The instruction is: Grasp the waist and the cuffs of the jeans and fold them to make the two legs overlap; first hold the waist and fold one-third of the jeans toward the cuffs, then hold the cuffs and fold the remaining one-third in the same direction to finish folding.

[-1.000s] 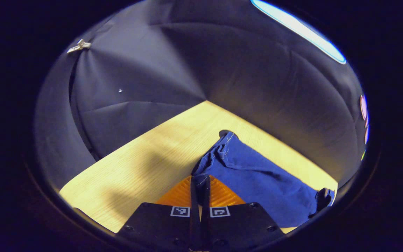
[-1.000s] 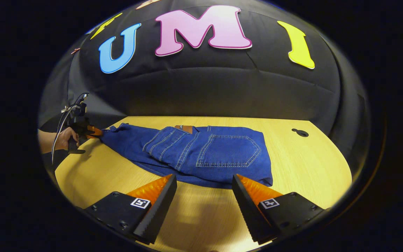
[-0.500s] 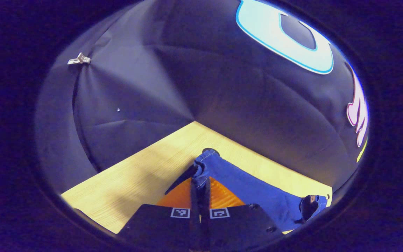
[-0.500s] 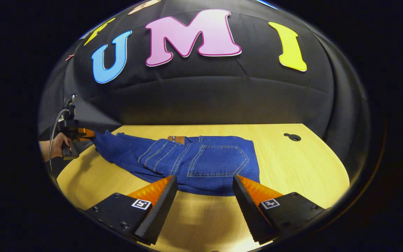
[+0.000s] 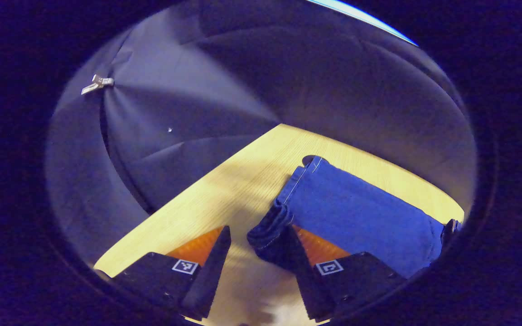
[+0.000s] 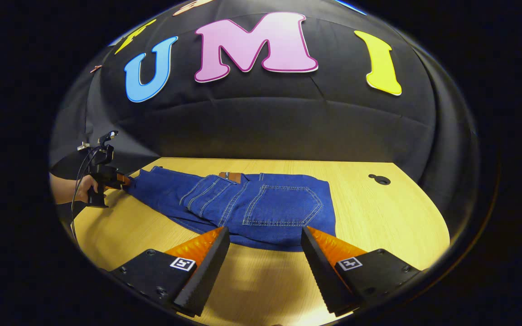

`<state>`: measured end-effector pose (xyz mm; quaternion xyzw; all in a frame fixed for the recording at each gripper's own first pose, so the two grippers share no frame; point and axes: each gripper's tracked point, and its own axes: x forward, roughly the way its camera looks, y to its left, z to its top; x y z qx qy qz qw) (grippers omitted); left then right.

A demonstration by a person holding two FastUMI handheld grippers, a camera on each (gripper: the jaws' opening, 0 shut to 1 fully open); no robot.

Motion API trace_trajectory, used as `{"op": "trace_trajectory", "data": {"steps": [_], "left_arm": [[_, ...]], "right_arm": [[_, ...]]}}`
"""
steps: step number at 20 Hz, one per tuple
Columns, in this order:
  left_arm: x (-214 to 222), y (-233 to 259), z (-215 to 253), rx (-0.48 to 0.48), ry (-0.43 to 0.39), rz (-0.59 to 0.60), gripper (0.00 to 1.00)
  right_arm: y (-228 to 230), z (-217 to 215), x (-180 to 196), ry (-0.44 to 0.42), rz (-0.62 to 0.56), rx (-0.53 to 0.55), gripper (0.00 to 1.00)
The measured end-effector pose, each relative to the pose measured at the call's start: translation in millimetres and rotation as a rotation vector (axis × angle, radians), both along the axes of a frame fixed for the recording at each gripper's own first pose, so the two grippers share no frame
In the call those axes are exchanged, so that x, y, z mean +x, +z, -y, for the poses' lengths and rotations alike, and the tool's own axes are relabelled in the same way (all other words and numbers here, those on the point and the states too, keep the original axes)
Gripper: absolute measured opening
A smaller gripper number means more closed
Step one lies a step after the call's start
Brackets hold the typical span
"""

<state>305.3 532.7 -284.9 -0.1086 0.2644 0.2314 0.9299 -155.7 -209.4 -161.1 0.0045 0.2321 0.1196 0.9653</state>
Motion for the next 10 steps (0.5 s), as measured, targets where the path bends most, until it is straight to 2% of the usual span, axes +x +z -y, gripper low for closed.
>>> {"op": "trace_trajectory", "data": {"steps": [2,3,5,6,7,8,9,10], "left_arm": [[1.9,2.1,3.3,0.014,-0.026,-0.018,0.81],[5.0,0.3,10.2,-0.005,-0.052,-0.012,0.75],[8.3,-1.7,13.3,-0.026,-0.057,-0.006,0.5],[10.5,-1.3,18.4,-0.038,-0.065,0.003,0.42],[12.6,-1.7,18.6,-0.044,-0.068,0.005,0.26],[11.6,1.0,18.6,-0.049,-0.07,0.013,0.23],[13.3,1.8,18.9,-0.069,-0.063,0.029,0.12],[13.0,2.1,21.0,-0.098,-0.058,0.047,0.08]], "right_arm": [[-5.3,-3.0,-2.8,0.01,-0.01,-0.005,0.97],[-8.7,-3.5,-4.2,0.015,-0.02,-0.009,0.97],[-14.0,-4.4,-7.5,0.018,-0.038,-0.008,0.98],[-15.2,-4.6,-7.7,0.017,-0.041,-0.005,0.98],[-16.3,-4.6,-7.8,0.016,-0.042,-0.004,0.98],[-17.1,-3.8,-8.3,0.017,-0.042,-0.006,0.98],[-17.3,-2.7,-7.3,0.017,-0.041,-0.008,0.98],[-17.6,-0.4,-5.5,0.014,-0.039,-0.01,0.98]]}}
